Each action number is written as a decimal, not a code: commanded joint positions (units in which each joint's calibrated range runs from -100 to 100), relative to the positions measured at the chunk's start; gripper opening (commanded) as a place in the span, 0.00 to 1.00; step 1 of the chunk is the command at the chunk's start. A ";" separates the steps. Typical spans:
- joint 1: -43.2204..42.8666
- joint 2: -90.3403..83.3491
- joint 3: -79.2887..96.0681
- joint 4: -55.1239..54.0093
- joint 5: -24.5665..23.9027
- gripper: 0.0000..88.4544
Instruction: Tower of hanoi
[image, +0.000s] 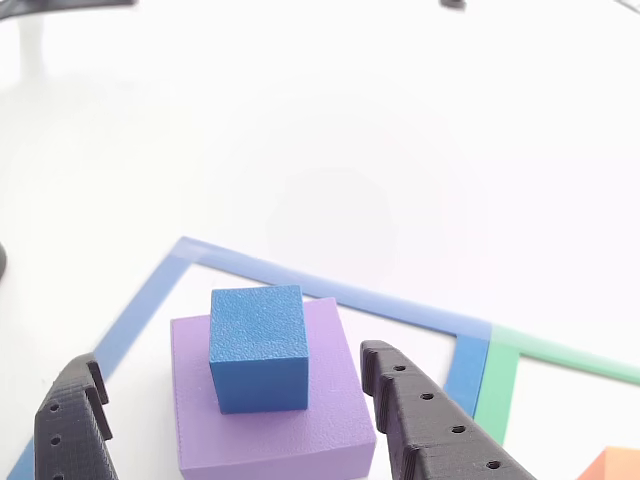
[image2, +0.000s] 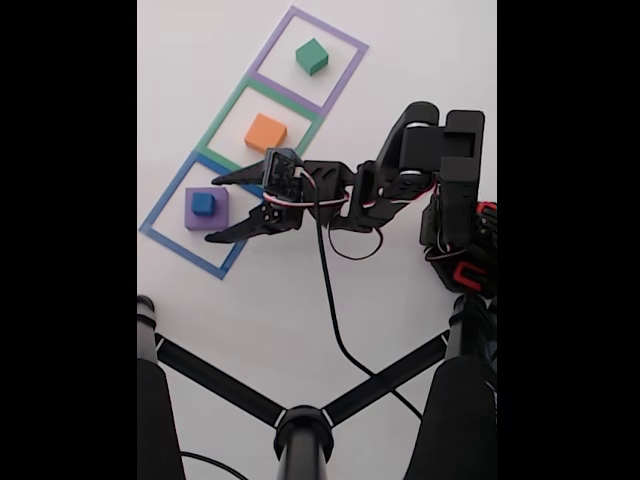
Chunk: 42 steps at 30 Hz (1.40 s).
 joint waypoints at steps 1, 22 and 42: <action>-0.59 0.65 -3.08 -1.82 0.00 0.34; -2.50 5.30 -8.44 -1.49 0.00 0.26; -2.42 5.06 -8.44 -0.12 0.00 0.02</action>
